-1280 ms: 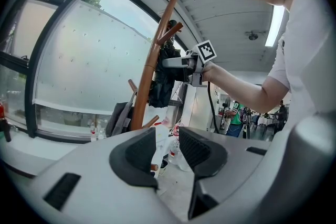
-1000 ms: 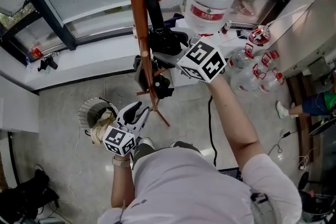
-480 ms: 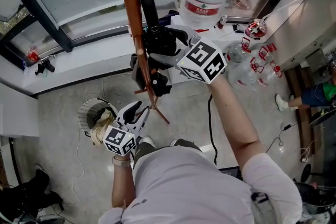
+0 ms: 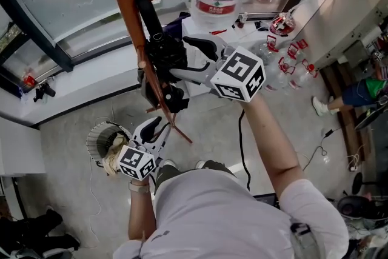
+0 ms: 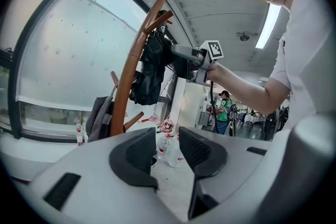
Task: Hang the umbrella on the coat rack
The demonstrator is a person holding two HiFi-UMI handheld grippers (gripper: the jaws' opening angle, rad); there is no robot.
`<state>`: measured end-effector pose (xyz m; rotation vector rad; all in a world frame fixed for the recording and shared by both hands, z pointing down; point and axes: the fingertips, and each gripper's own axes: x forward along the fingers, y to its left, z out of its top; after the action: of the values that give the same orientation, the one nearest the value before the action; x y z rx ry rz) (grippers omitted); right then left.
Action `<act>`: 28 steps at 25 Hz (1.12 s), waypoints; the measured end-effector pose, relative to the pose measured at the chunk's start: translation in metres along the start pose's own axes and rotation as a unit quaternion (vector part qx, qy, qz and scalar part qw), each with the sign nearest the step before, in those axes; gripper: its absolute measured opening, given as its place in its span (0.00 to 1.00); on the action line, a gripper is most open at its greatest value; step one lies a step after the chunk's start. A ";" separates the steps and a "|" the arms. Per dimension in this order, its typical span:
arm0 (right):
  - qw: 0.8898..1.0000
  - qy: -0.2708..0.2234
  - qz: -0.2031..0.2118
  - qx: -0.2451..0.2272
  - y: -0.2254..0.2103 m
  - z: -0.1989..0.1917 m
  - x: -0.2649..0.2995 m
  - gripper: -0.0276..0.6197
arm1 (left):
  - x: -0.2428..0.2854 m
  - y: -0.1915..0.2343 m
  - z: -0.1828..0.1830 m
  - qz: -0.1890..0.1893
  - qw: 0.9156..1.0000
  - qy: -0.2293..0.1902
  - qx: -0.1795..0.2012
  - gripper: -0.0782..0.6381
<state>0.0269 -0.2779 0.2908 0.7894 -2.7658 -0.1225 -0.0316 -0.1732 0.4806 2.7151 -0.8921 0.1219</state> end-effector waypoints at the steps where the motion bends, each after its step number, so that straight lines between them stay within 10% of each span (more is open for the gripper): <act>1: 1.000 -0.006 -0.005 0.005 -0.001 0.000 -0.005 0.58 | 0.003 -0.001 0.001 -0.005 1.000 0.002 0.002 0.28; 28: 0.960 -0.065 -0.241 0.126 0.020 -0.124 -0.150 0.27 | 0.089 -0.052 0.018 -0.149 0.988 0.025 0.033 0.28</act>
<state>0.1728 -0.1825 0.3797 1.5656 -2.6771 0.0928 0.0711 -0.1890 0.4660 2.8561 -0.4679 0.1603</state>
